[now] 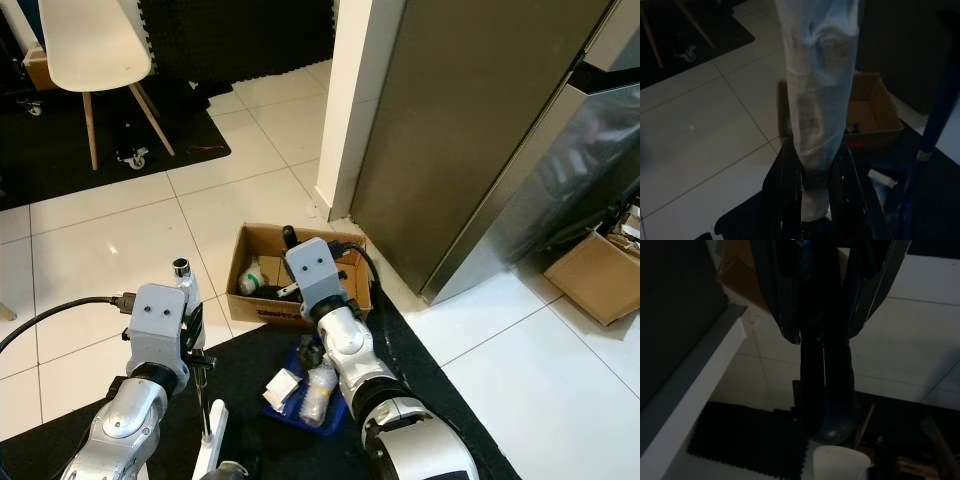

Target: Sweep floor

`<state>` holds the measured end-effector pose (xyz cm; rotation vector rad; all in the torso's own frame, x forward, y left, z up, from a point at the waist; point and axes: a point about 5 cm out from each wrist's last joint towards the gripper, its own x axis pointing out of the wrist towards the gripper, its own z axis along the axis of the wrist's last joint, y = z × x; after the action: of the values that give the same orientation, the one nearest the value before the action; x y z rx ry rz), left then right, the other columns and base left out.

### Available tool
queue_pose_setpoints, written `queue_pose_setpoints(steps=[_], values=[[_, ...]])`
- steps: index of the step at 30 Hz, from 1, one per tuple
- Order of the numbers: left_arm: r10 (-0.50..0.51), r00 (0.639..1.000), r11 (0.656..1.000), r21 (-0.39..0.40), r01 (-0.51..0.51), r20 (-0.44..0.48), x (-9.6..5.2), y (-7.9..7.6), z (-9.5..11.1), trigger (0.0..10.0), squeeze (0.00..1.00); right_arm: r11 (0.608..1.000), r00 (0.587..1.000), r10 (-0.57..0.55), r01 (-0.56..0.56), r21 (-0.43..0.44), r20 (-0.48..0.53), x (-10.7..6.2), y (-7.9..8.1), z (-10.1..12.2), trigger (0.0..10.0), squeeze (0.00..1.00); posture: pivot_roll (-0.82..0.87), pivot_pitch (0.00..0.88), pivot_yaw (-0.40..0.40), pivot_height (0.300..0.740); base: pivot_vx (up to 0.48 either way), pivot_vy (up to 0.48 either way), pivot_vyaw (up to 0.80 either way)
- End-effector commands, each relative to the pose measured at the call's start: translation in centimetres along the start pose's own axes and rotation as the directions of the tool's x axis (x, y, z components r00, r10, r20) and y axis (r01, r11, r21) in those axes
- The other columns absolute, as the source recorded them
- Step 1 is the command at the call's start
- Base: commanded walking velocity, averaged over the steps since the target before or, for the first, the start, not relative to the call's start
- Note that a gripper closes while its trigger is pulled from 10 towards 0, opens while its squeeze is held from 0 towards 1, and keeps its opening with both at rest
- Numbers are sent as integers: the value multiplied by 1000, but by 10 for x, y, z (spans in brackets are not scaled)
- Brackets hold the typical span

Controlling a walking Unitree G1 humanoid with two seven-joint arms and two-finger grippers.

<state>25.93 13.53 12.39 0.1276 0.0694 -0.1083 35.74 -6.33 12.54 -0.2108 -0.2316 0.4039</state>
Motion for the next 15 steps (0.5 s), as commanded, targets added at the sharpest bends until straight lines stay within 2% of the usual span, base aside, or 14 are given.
queue_pose_setpoints(steps=[1, 7, 15], values=[[-8, 1000, 1000, -14, 8, 4, -1, -5, -1, 10000, 0, 1000, 999, -6, 6, -9, -31, -4, -1, -7, 10000, 0, 243, 197, -64, 740, 0, 0, 0], [-11, 1000, 1000, -11, 12, 3, -1, -5, -1, 10000, 0, 1000, 999, -4, 5, 29, -50, -6, 0, -10, 10000, 0, 246, 198, -59, 740, 0, 0, 0], [-9, 1000, 1000, -15, 9, 3, -2, -6, -1, 10000, 0, 991, 993, 3, 13, 135, -116, -9, 1, -20, 10000, 0, 246, 202, -63, 740, 0, 0, 0]])
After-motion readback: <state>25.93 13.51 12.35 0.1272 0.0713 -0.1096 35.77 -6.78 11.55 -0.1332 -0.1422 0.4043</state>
